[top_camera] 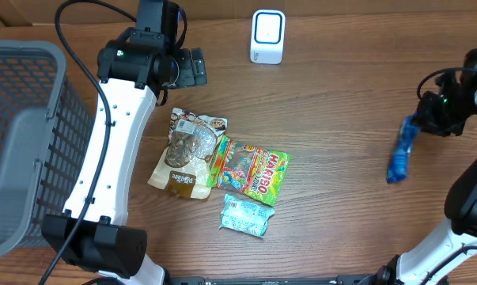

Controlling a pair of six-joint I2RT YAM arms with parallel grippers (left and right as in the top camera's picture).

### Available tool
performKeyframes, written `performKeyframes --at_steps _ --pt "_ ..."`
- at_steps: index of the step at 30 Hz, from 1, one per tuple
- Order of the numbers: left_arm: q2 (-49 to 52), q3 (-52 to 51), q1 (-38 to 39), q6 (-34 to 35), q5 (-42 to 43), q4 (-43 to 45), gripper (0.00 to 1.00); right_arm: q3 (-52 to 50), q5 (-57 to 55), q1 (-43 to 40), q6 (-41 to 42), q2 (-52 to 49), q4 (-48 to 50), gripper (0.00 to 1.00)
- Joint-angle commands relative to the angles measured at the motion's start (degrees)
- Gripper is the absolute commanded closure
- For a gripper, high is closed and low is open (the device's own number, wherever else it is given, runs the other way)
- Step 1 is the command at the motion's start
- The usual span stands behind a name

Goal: Scan the item barcode

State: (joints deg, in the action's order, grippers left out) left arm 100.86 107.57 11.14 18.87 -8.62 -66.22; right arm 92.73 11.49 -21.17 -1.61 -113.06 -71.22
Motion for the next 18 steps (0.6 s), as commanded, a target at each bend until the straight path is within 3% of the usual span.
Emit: performKeyframes --at_steps 1,6,18 --pt "-0.9 0.9 -0.2 -1.3 -0.3 0.0 0.00 1.7 6.8 -0.3 0.1 1.2 -0.7 0.62" --pt "-0.9 0.9 -0.2 -1.3 -0.3 0.0 0.00 4.9 12.2 0.0 -0.1 4.6 -1.3 0.60" --pt "-0.9 0.9 -0.2 -1.3 -0.3 0.0 0.00 9.0 18.3 0.2 -0.1 23.8 -7.0 0.56"
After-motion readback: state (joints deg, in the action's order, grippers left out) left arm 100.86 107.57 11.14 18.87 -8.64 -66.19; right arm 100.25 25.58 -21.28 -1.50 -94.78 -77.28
